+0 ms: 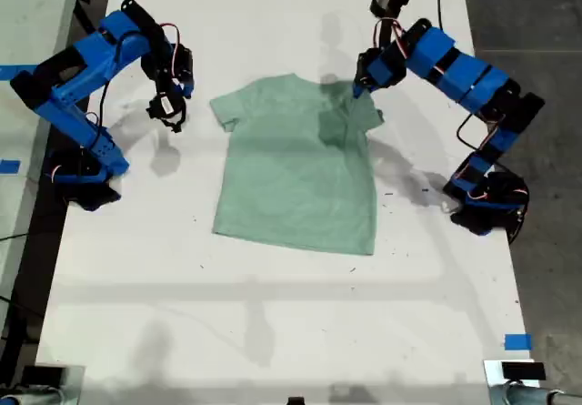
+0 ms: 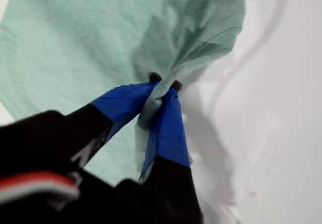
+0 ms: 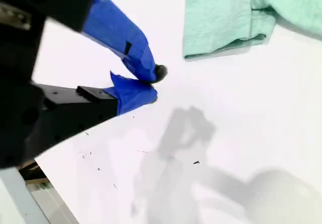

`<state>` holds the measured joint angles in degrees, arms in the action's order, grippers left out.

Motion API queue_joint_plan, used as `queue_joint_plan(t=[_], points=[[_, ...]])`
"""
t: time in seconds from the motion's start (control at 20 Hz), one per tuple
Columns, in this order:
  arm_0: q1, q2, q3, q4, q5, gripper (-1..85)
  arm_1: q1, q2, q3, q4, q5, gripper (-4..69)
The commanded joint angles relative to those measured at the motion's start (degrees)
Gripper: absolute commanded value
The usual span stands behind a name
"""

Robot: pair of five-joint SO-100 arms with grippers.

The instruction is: Fold tshirt

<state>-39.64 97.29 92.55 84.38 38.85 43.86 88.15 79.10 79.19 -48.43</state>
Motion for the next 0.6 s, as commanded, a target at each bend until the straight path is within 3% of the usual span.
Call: queue_joint_plan(t=[0.0,0.25,0.3,0.4,0.55], points=[[1.2,0.4,-2.9,-0.6,-0.4,0.0,-5.3,-3.3,-7.6,-4.6,5.4,-1.2],[1.7,0.4,-2.9,-0.5,-0.5,0.0,-9.0,-16.0,-7.7,-21.7,10.2,-0.4],[1.7,0.4,-2.9,-0.4,-0.6,0.0,-9.0,-20.0,-8.2,-23.7,10.7,18.0],[1.8,0.5,-2.9,-0.1,-0.7,0.0,-9.0,-27.9,-12.2,-23.8,11.3,36.7],[2.0,0.5,-2.9,-0.2,-0.8,1.2,-9.1,-36.1,-20.3,-15.2,11.1,43.0]])
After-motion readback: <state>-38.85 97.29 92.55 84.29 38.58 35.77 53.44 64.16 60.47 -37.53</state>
